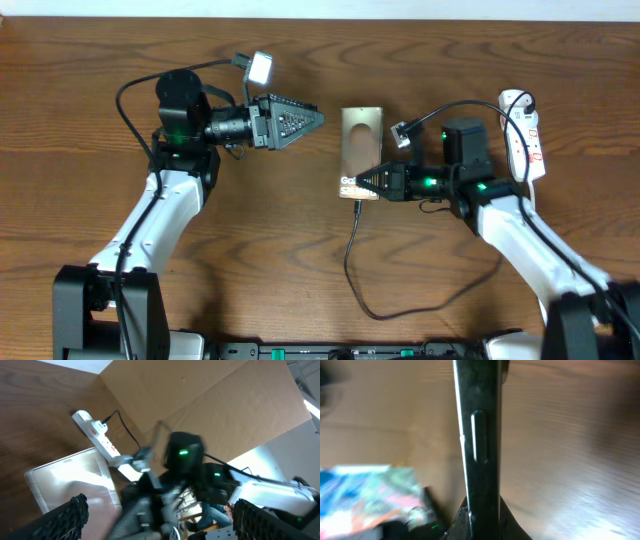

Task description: Plug charger to phone and switch on socket

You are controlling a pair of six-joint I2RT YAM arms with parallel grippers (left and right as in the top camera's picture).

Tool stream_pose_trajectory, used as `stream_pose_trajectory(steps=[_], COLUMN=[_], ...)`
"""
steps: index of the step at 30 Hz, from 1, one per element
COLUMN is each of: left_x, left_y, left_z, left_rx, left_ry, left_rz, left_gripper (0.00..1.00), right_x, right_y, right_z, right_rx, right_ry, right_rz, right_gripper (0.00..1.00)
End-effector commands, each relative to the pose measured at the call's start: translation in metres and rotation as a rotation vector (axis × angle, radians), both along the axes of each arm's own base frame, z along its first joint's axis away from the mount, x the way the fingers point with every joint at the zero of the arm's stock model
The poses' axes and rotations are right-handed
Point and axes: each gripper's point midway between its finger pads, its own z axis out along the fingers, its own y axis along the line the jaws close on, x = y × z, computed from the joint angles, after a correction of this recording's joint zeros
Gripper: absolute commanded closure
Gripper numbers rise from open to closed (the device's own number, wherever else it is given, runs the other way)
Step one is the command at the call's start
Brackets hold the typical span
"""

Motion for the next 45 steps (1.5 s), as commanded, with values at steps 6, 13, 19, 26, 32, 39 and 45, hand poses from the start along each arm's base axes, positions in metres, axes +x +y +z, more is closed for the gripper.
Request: stream_pose_trajectory(steps=[6,13,19,26,32,39,45], left_x=[-0.003,-0.003,-0.003,-0.003,-0.003,-0.003,-0.002], left_y=[0.0,0.0,0.0,0.0,0.0,0.0,0.0], left_z=[0.012,0.012,0.012,0.012,0.012,0.012,0.012], left_rx=[0.0,0.0,0.0,0.0,0.0,0.0,0.0], left_ry=[-0.07,-0.07,-0.07,-0.07,-0.07,-0.07,-0.07], left_rz=[-0.007,-0.007,-0.007,-0.007,-0.007,-0.007,-0.007], left_gripper=[0.07,0.07,0.07,0.07,0.07,0.07,0.07], right_x=[0.014,0.02,0.016,0.014,0.017,0.018,0.023], right_y=[-0.007,-0.005,-0.001,0.001,-0.003,-0.004,-0.01], right_z=[-0.058,-0.085,-0.114,-0.132,-0.135,-0.137,-0.135], right_rx=[-0.095,-0.101,-0.114,-0.157,-0.182,-0.193,-0.201], right_ry=[0.059,0.083,0.128,0.146,0.135,0.137,0.161], right_rz=[-0.038,-0.037,-0.021,-0.024,-0.043,-0.054,-0.075], right_gripper=[0.96,0.95,0.94,0.83,0.7,0.5,0.32])
